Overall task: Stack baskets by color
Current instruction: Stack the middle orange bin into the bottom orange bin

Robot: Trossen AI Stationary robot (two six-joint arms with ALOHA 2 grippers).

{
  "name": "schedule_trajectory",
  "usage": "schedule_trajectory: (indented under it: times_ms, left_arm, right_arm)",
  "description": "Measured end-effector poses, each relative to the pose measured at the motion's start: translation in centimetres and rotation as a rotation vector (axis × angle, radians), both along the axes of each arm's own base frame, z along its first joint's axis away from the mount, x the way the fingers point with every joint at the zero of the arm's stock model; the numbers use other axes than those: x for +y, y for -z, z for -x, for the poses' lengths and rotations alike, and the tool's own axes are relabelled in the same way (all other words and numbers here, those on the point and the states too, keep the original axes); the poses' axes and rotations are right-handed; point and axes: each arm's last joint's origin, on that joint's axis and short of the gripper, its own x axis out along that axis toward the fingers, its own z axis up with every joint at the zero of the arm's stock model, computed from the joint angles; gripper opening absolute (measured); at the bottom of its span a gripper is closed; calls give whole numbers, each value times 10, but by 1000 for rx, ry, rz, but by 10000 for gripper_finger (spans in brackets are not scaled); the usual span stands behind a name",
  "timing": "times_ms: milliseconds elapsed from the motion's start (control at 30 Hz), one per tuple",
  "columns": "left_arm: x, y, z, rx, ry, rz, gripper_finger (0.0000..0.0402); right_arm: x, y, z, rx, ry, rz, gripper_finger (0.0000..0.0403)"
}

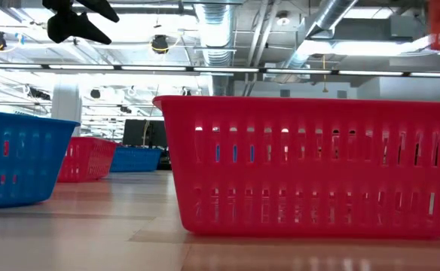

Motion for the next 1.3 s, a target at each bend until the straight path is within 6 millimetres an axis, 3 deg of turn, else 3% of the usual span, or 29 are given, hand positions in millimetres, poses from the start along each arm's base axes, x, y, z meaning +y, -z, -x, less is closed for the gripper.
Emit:
schedule_trajectory:
  times_ms: [233,400,533,867,1033,1300]
  left_arm:
    - [1,0,0,-6,-37,-25,263]
    - [2,-1,0,-8,-52,-35,263]
    - [2,-1,0,-9,-53,-36,263]
    - [2,-1,1,-8,-56,-43,263]
    - [2,-1,1,-4,-51,-49,263]
    - [2,-1,1,2,-45,-60,263]
  right_arm:
    - [44,35,-22,128,-214,71,14]
    - [60,58,-37,218,-308,49,6]
    - [69,66,-50,161,-306,-20,15]
    - [75,68,-53,141,-311,-119,9]
    - [76,84,-52,146,-314,-126,25]
    - [75,103,-50,162,-315,-152,12]
